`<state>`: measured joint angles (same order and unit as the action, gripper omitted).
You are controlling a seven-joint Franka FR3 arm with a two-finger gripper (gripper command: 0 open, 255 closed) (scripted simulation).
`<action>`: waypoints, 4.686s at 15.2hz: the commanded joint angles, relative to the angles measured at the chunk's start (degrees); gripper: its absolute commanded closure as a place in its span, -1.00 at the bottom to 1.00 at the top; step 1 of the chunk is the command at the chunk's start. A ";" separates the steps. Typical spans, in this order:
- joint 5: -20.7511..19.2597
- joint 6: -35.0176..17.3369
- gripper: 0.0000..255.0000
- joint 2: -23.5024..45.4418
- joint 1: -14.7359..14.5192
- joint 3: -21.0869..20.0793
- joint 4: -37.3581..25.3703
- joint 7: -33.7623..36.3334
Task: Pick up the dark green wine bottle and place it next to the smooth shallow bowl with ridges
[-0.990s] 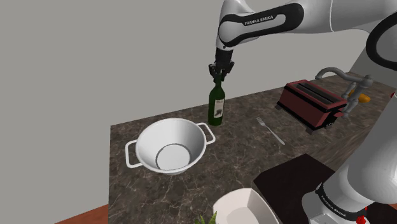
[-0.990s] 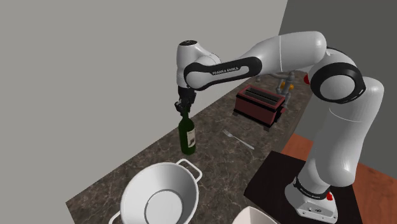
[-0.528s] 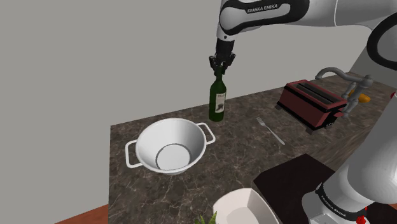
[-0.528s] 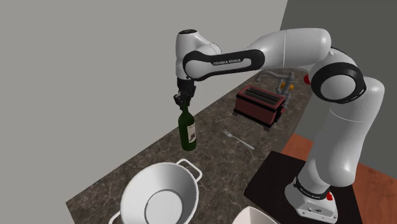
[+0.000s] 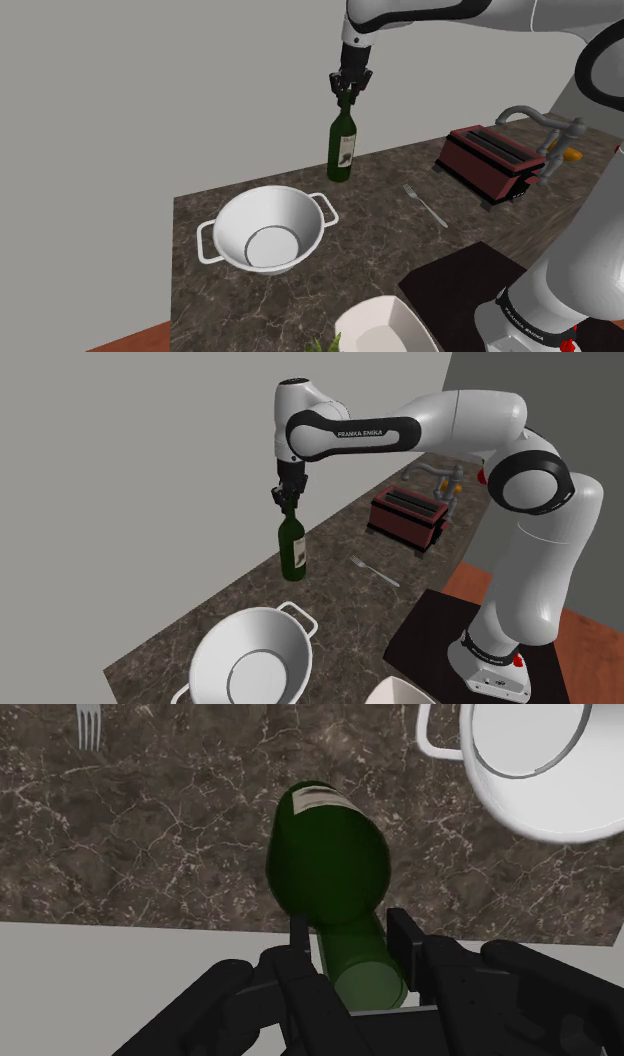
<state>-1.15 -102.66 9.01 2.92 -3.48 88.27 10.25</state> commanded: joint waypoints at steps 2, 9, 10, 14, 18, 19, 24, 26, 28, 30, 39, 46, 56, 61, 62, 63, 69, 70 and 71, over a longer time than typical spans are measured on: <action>0.00 1.75 1.00 0.03 0.00 0.00 -1.79 -0.04; 0.56 2.97 1.00 -13.18 -2.22 -2.05 10.21 4.21; 0.70 3.38 1.00 -14.90 -2.54 -2.40 11.54 4.85; 1.45 5.46 1.00 -21.46 -3.85 -3.93 16.00 7.52; 2.47 8.19 1.00 -27.44 -5.21 -5.64 19.20 10.35; 2.76 8.96 1.00 -28.85 -5.57 -6.10 19.81 11.09; 4.49 13.24 1.00 -35.23 -7.35 -8.57 21.77 15.00; 5.28 15.12 1.00 -37.47 -8.06 -9.65 22.05 16.67; 6.13 17.06 1.00 -39.52 -8.76 -10.78 22.05 18.41; 7.02 19.06 1.00 -41.36 -9.47 -11.94 21.76 20.24; 11.58 28.36 1.00 -46.93 -12.17 -17.92 17.06 29.51; 15.55 35.51 1.00 -47.93 -13.28 -23.60 9.51 38.19; 21.21 45.28 1.00 -43.59 -11.58 -35.38 -8.12 53.88; 22.93 50.24 1.00 -37.77 -7.16 -46.55 -21.66 64.58; 22.96 51.33 1.00 -36.13 -5.41 -50.11 -25.09 67.16; 22.85 52.51 1.00 -34.32 -2.95 -54.58 -28.90 69.94; 23.82 54.41 1.00 -31.81 6.62 -69.50 -37.45 77.64; 23.59 52.89 1.00 -32.56 2.86 -66.10 -34.24 77.07; 23.54 51.55 1.00 -33.40 -0.17 -63.24 -31.37 76.50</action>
<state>22.68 -49.51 -23.69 6.52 -70.07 53.65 87.35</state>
